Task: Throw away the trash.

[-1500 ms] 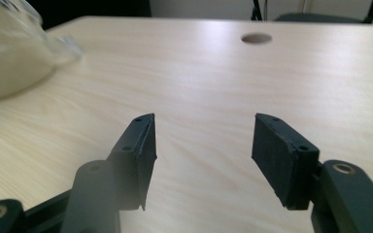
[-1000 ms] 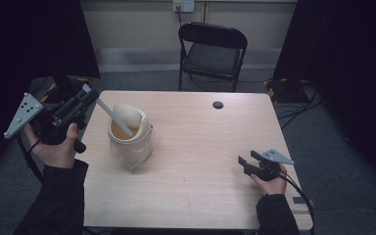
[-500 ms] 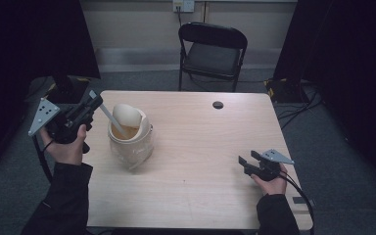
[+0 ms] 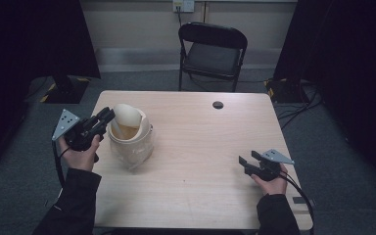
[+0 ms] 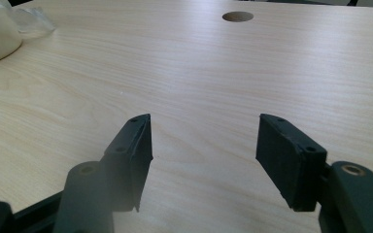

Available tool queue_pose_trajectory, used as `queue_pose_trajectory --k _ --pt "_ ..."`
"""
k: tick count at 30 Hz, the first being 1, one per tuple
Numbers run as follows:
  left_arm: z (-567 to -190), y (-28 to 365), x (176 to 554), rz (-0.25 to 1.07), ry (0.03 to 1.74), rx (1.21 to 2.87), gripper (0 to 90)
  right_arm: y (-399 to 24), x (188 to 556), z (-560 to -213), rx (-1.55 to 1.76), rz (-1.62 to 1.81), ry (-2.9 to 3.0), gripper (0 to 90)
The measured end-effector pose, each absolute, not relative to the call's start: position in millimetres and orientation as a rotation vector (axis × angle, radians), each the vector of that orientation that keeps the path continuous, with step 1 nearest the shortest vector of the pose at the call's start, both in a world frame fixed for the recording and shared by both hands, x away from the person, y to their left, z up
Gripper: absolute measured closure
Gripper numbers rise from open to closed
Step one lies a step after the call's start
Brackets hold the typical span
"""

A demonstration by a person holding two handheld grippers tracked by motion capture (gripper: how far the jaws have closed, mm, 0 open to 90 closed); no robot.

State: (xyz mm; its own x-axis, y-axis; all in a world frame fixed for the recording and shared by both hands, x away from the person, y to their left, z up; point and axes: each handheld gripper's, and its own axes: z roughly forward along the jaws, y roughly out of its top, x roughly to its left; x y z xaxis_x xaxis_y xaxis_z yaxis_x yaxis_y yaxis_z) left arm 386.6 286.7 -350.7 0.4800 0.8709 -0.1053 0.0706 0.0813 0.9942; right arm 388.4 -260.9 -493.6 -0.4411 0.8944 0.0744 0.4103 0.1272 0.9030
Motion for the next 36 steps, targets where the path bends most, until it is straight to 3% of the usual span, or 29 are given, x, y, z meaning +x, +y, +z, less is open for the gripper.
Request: queue_pose_trajectory --k 15,29,36 --pt "-379 317 343 0.805 0.973 1.345 49.1 -264 388 -494 1.269 1.270 1.908 37.1" --pt "-470 340 324 0.672 1.267 1.696 35.7 -270 388 -494 1.313 1.201 1.923 30.2" --pt "-493 346 325 0.616 1.350 1.829 32.0 -277 386 -494 1.347 1.125 1.939 27.2"
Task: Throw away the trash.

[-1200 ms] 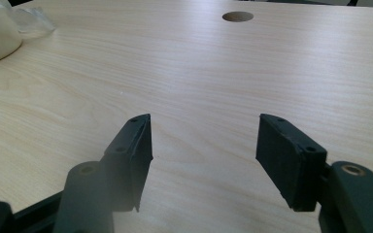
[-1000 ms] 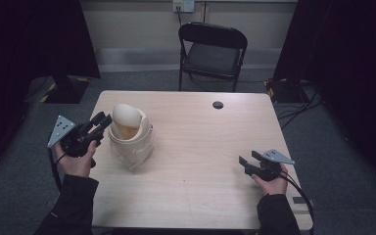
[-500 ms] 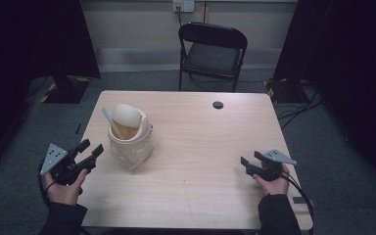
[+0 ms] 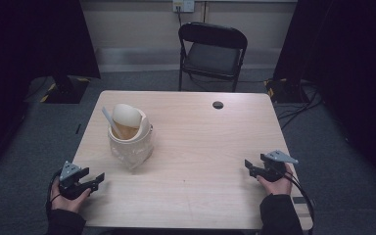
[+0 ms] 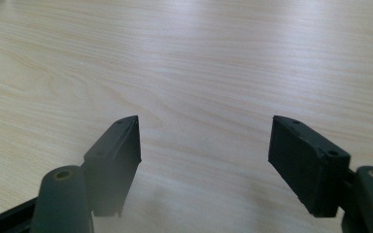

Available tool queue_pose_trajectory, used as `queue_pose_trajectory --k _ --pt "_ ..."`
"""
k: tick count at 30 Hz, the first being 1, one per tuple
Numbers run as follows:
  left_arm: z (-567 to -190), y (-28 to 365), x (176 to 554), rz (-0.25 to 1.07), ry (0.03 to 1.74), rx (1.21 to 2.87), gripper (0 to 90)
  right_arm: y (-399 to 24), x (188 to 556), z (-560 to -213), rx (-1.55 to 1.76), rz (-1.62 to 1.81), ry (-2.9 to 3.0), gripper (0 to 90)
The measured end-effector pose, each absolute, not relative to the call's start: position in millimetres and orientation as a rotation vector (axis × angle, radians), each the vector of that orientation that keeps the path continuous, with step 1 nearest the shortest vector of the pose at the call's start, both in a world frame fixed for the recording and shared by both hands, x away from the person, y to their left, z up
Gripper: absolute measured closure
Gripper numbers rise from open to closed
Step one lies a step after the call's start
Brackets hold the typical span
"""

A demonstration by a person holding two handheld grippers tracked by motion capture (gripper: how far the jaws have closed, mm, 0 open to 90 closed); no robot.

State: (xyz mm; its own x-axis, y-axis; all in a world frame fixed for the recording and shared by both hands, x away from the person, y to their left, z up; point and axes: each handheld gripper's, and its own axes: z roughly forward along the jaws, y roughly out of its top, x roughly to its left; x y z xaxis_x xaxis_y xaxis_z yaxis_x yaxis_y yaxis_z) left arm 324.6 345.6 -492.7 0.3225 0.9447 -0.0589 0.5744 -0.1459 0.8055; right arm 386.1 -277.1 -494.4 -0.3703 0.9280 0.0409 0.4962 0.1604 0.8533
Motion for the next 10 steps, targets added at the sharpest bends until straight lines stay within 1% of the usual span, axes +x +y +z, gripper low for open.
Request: queue_pose_trajectory --k 6,10 --pt "-500 346 327 0.592 1.387 1.887 29.9 -285 383 -494 1.377 1.077 1.945 25.7" --pt "-500 345 328 0.598 1.387 1.897 28.9 -290 381 -492 1.395 1.052 1.943 25.2"
